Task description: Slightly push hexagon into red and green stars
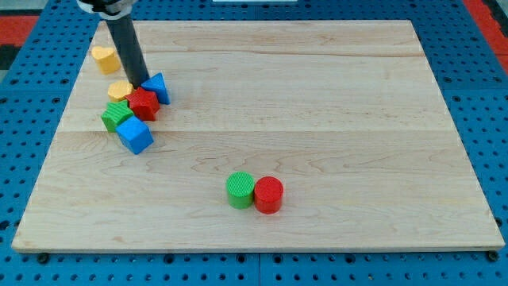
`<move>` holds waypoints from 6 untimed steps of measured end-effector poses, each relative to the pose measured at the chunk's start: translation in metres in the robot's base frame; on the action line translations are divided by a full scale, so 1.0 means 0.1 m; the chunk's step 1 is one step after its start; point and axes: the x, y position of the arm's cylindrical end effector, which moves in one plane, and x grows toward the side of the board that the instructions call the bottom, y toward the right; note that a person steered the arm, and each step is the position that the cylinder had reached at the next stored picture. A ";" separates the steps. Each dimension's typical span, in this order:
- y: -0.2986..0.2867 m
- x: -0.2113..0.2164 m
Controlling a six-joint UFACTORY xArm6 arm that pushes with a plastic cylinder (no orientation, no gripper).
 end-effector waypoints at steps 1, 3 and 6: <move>-0.09 0.00; -0.36 -0.14; -0.51 -0.04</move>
